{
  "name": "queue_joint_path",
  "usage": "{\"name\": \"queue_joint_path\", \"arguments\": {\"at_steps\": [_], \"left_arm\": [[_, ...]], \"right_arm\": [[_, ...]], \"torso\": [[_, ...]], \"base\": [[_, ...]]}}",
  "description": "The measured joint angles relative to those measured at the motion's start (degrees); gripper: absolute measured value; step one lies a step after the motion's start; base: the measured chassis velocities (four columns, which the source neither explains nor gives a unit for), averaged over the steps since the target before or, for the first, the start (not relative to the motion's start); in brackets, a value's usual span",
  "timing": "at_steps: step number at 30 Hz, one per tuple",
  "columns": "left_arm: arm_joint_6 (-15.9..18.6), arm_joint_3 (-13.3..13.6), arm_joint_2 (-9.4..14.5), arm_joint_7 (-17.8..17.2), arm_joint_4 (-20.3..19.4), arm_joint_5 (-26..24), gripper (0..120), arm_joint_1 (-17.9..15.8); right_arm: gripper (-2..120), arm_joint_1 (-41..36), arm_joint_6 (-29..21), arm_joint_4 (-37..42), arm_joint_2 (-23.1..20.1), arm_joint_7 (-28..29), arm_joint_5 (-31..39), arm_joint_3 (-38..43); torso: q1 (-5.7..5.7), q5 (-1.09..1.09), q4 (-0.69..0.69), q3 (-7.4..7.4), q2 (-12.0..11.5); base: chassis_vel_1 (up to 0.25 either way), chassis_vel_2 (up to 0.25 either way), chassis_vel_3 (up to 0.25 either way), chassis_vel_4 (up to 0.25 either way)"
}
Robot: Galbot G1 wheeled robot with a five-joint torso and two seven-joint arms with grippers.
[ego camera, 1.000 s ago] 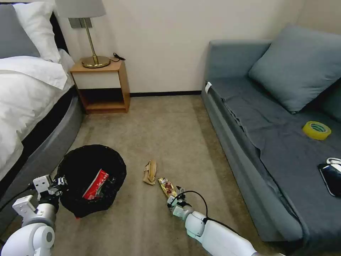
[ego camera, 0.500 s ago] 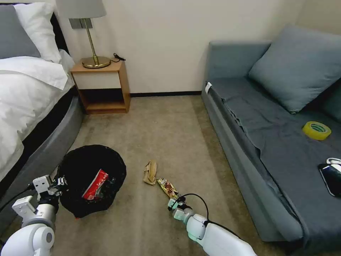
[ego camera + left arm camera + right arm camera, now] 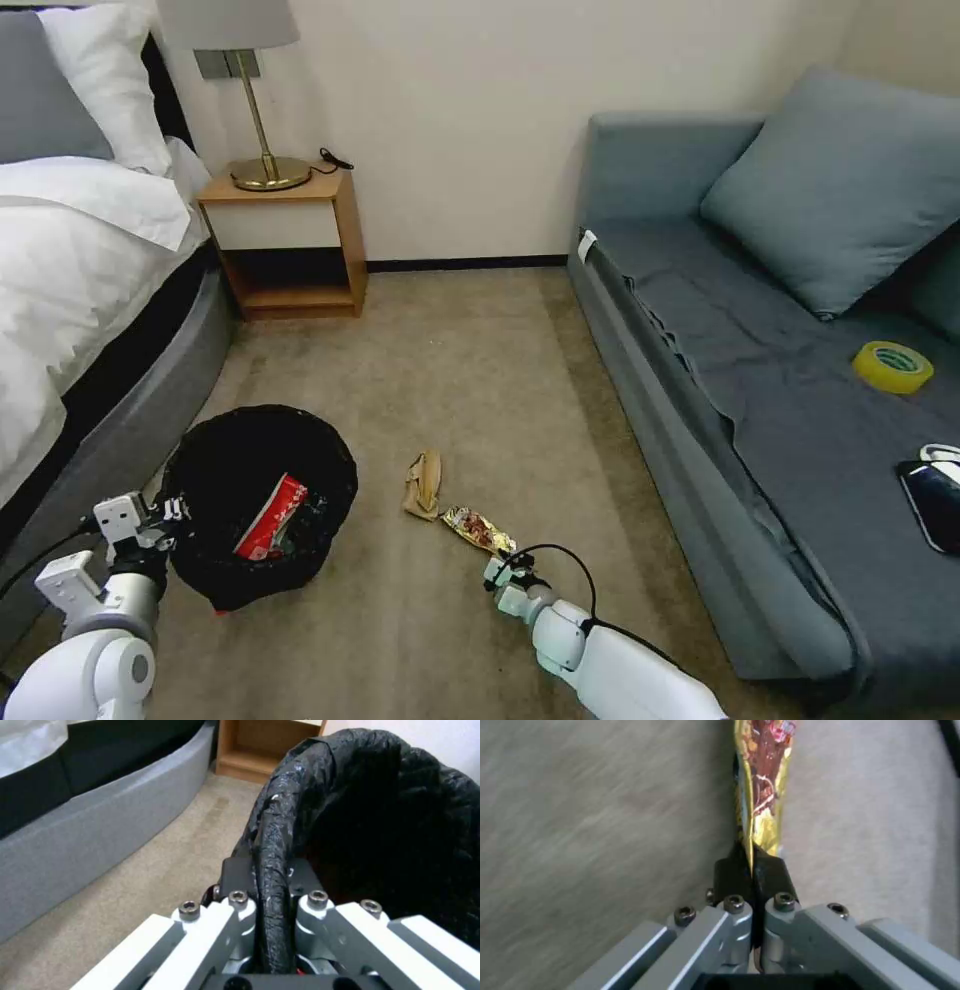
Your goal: Pick up the trash bin, then pick up the garbage on the floor and place it into the trash bin.
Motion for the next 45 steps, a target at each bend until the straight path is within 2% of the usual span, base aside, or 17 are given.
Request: {"name": "queue_joint_path", "arguments": {"at_steps": [10, 12, 19, 22, 27, 33, 45], "left_arm": [[0.21, 1.52, 0.07, -0.02, -0.1, 0.11, 5, -0.33], [0.35, 1.99, 0.01, -0.08, -0.11, 0.1, 5, -0.35], [0.65, 2.95, -0.1, -0.12, -0.07, -0.24, 5, -0.14], [1.32, 3.61, -0.27, -0.34, -0.07, -1.04, 5, -0.17], [2.58, 4.94, -0.74, -1.05, -0.16, -2.24, 5, -0.51], [4.26, 6.86, -1.19, -1.89, -0.64, -3.75, 5, -0.87], [4.82, 7.19, -1.42, -2.05, -1.69, -4.71, 5, -0.59]], "right_arm": [[0, 3.03, -2.15, 20.76, -6.4, 3.64, 10.73, 2.1], [0, 4.61, -0.66, 25.76, -8.21, 3.98, 13.14, 2.45], [0, 8.36, 4.17, 35.5, -10.29, 3.93, 21.0, 2.68], [0, 10.51, 7.36, 42.04, -11.99, 0.31, 29.87, 0.44], [0, 11.84, 10.91, 46.86, -13.57, -4.42, 34.8, -3.41], [0, 12.43, 12.49, 52.57, -13.2, -8.35, 40.0, -9.19], [0, 12.53, 12.4, 52.05, -11.95, -12.17, 41.86, -14.4]], "torso": [[0.0, 0.04, 0.04, -0.01, 0.0], [0.0, 0.03, 0.03, -0.01, 0.0], [0.0, 0.03, 0.04, -0.01, 0.01], [0.0, 0.03, 0.05, -0.01, 0.01], [0.0, 0.03, 0.03, -0.01, 0.01], [0.0, 0.03, 0.04, -0.01, 0.01], [0.0, 0.03, 0.04, -0.01, 0.01]], "base": [[0.0, 0.0, 0.0, 0.0], [0.0, 0.0, 0.0, 0.0], [0.0, 0.0, 0.0, 0.0], [0.0, 0.0, 0.0, 0.0], [0.0, 0.0, 0.0, 0.0], [0.0, 0.0, 0.0, 0.0], [0.0, 0.0, 0.0, 0.0]]}}
